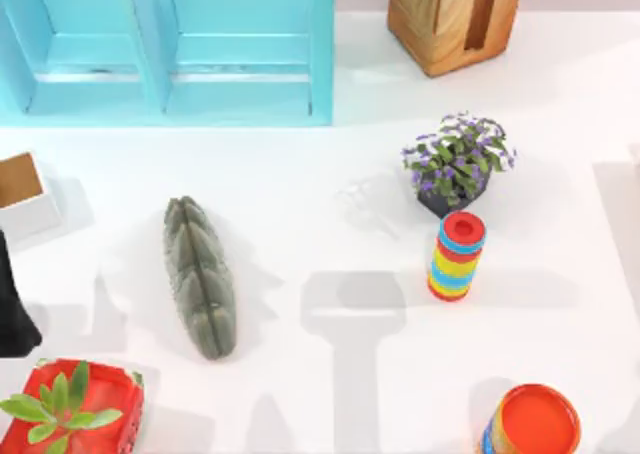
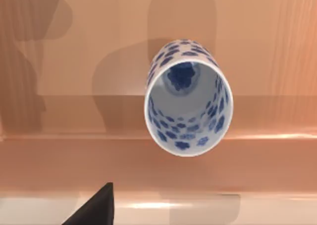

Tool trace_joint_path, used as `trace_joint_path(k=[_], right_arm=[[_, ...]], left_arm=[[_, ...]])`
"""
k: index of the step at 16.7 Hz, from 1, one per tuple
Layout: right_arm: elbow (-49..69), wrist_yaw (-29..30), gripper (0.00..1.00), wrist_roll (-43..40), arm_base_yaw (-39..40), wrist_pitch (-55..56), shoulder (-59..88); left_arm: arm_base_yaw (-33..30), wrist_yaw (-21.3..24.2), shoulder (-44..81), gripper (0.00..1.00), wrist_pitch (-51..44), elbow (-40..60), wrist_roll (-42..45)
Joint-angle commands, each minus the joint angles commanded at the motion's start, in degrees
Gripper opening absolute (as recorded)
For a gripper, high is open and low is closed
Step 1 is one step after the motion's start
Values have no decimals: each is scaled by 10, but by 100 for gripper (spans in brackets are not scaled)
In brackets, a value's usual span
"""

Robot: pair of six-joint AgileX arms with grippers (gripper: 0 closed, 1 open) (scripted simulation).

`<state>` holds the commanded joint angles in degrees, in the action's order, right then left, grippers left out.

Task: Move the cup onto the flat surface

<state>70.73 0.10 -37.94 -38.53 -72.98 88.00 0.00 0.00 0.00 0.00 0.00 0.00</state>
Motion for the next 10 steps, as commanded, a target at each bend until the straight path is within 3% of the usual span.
trace_joint_path(k=[6, 10], right_arm=[[-8, 0, 100, 2, 2, 9, 1], [-61, 0, 100, 3, 2, 79, 18]], left_arm=[[0, 0, 0, 100, 0, 0, 0], [0, 0, 0, 100, 0, 0, 0]])
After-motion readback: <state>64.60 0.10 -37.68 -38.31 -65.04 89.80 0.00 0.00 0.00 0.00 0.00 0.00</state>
